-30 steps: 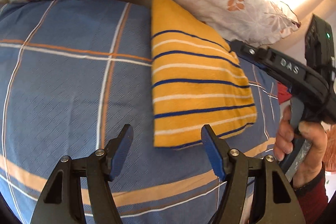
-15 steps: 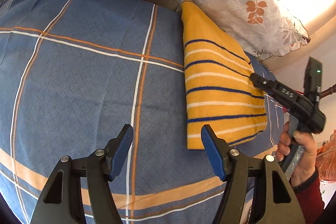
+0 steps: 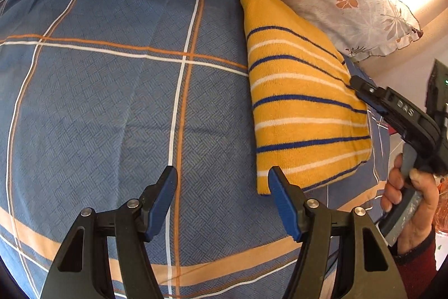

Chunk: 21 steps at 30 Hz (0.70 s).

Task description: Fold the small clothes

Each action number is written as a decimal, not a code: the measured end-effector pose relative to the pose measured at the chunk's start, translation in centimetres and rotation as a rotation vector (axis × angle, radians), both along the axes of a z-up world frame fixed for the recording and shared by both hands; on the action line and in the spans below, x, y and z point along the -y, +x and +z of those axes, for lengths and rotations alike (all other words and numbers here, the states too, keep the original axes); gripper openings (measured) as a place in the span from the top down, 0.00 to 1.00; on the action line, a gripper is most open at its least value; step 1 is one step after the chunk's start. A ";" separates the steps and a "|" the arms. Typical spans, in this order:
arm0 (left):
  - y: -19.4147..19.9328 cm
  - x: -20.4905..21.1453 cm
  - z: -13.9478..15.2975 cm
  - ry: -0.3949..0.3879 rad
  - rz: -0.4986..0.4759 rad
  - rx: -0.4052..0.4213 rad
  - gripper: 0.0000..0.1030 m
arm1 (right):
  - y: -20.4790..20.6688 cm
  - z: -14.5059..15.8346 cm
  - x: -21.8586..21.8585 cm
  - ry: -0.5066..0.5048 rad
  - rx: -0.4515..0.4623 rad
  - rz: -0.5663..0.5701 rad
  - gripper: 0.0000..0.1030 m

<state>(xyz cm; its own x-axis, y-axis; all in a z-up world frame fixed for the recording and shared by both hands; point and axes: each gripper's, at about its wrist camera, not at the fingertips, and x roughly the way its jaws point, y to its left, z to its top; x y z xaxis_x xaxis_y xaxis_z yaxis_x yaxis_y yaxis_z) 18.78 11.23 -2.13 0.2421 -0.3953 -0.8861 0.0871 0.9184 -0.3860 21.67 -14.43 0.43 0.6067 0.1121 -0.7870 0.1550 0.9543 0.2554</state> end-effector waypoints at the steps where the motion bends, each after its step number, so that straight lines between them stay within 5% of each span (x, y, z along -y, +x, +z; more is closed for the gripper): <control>1: -0.3 0.1 0.0 0.010 0.008 0.000 0.36 | -0.6 0.2 -0.7 -0.031 0.006 0.025 0.59; 5: -2.0 0.9 0.5 0.031 0.031 0.007 0.36 | -1.9 -1.5 -2.3 -0.092 -0.035 0.116 0.53; 21: -9.9 5.9 0.8 0.086 0.028 0.033 0.36 | -13.5 -2.2 3.5 -0.015 -0.073 0.049 0.44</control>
